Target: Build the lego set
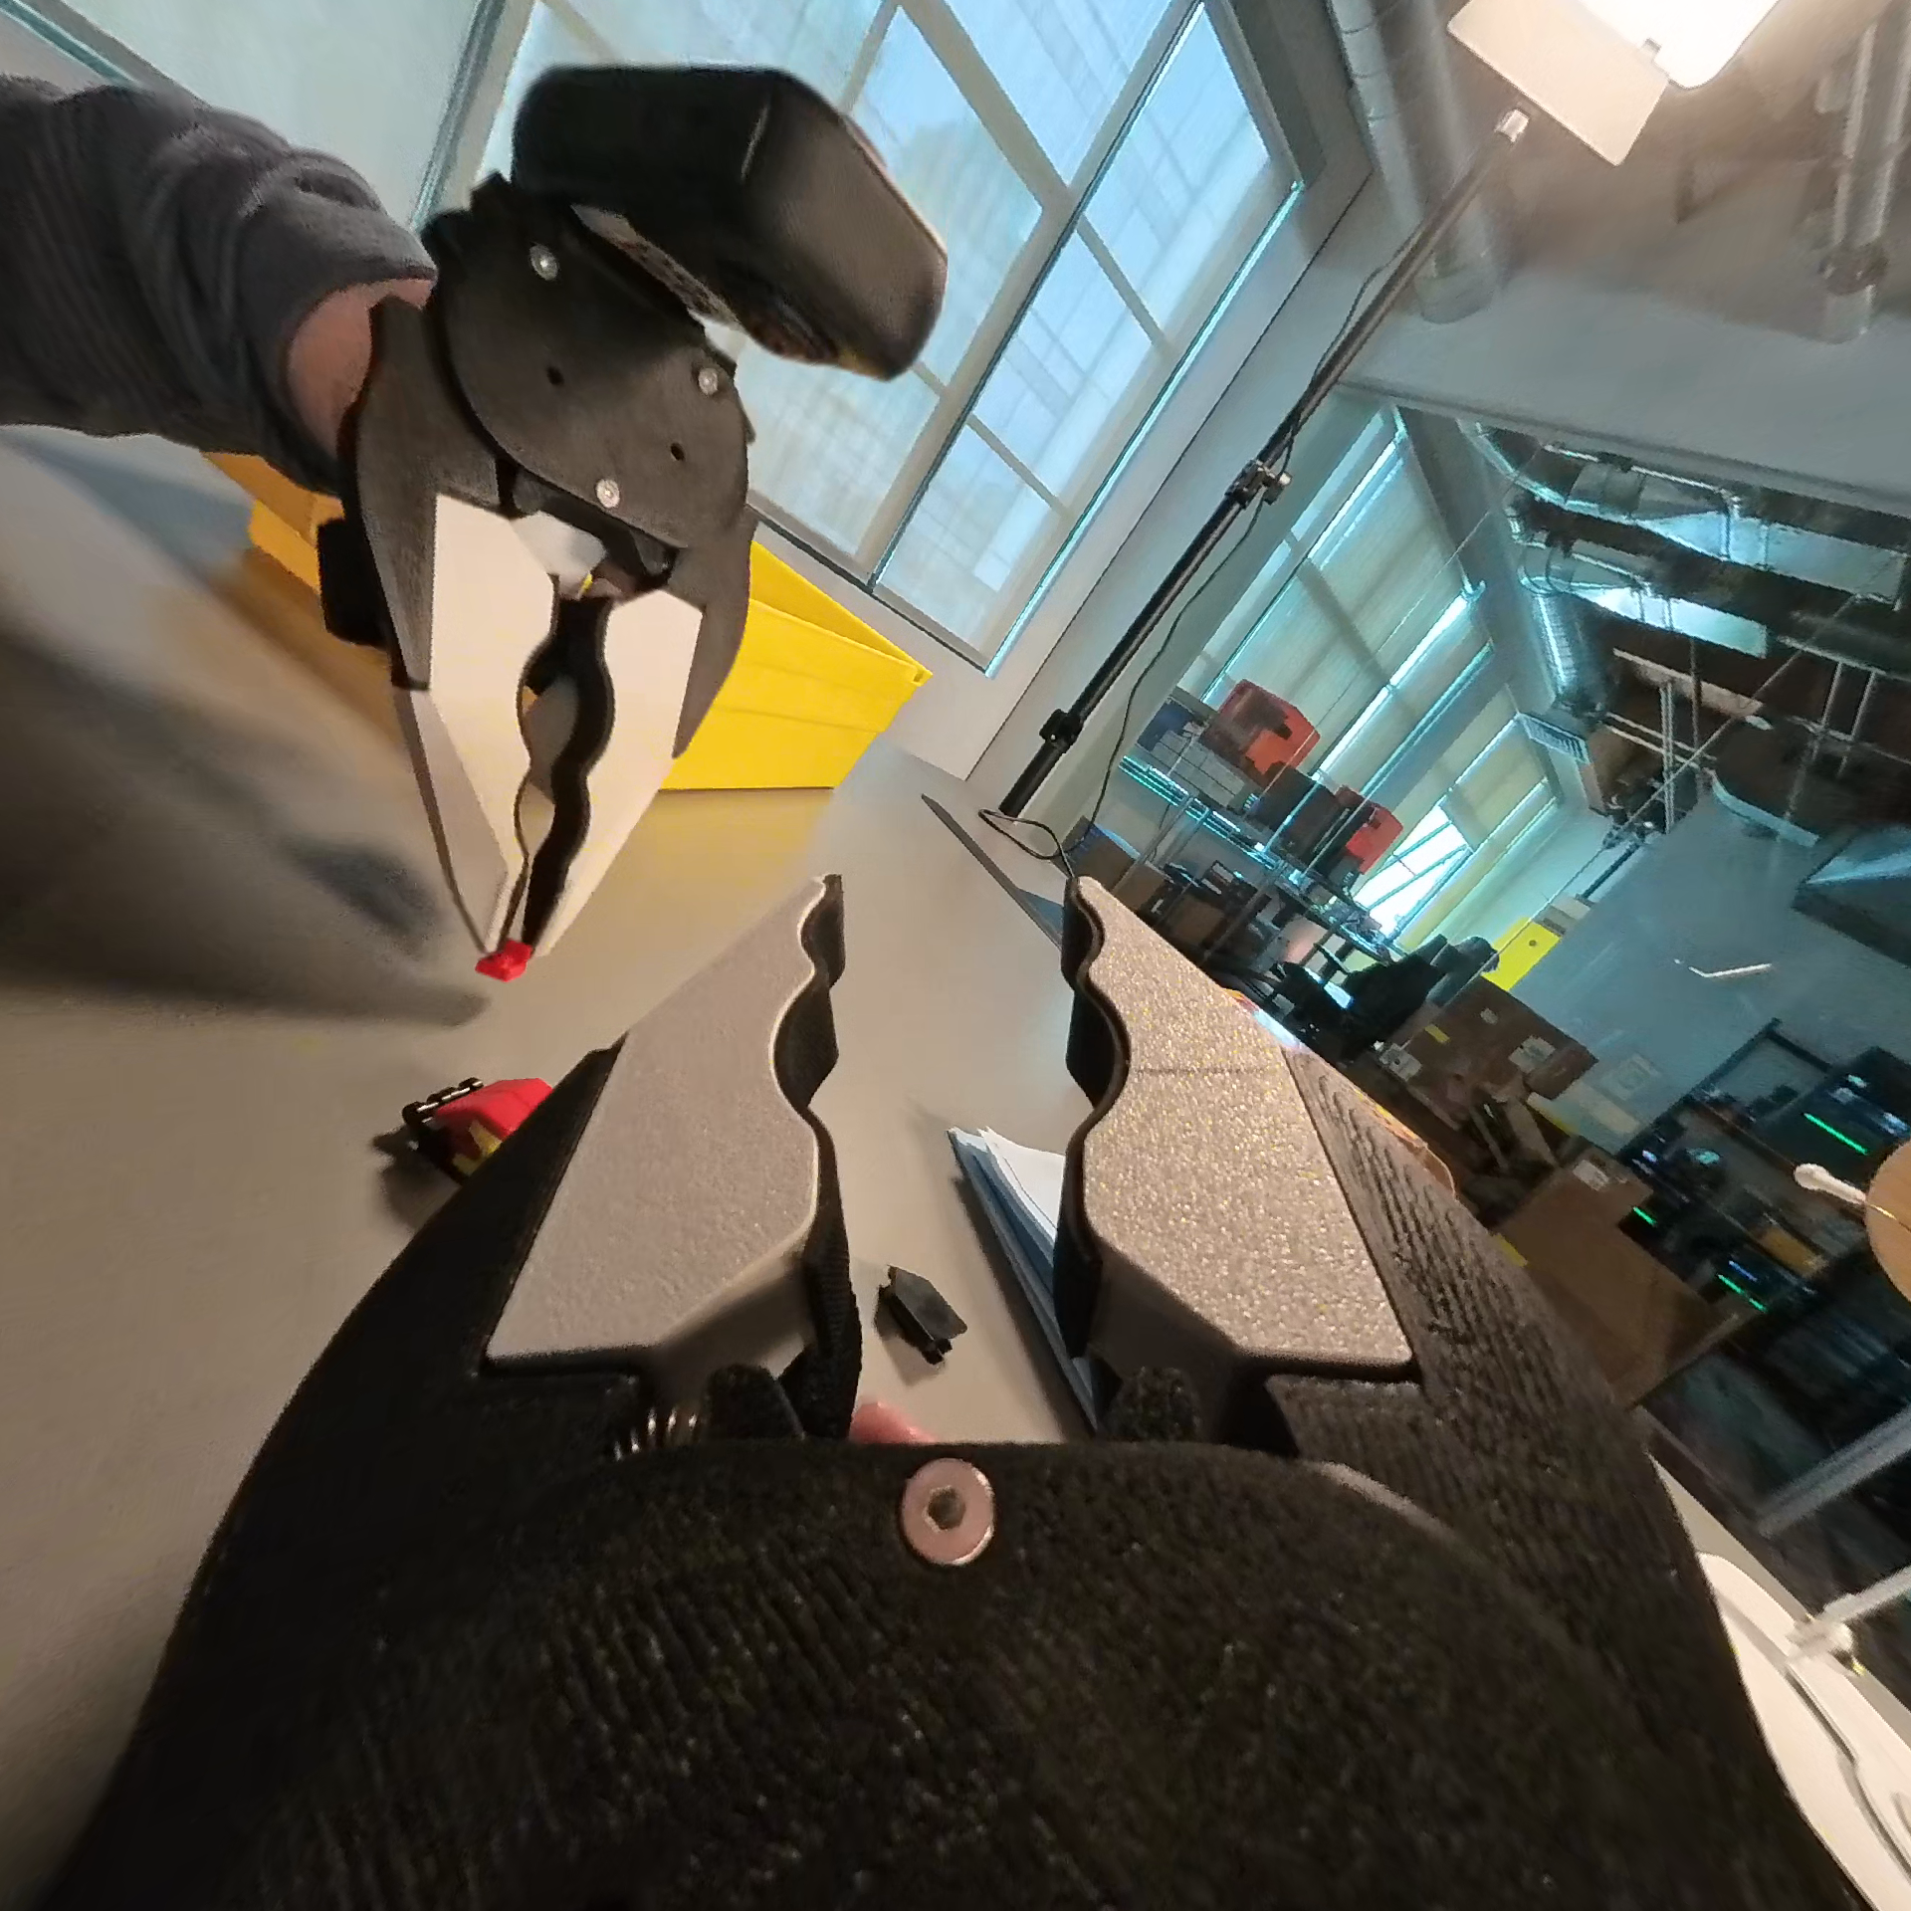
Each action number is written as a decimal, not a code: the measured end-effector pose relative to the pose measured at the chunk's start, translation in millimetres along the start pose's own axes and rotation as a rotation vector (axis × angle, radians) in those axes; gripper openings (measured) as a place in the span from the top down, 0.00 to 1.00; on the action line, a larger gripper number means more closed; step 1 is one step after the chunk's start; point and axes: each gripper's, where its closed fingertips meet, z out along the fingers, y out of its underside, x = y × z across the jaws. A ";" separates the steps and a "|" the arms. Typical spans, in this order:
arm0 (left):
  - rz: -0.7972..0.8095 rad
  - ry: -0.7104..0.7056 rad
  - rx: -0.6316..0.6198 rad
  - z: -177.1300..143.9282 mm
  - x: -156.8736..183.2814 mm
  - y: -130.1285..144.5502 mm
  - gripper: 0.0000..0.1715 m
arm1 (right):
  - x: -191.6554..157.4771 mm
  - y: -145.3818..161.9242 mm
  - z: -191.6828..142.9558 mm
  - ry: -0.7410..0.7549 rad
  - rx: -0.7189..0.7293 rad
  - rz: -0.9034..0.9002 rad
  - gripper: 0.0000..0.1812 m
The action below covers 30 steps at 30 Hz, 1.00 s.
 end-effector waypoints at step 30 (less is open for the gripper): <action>-0.587 -0.772 0.339 -256.1 -131.6 128.7 0.81 | 6.0 5.6 0.2 0.034 -0.031 0.010 0.78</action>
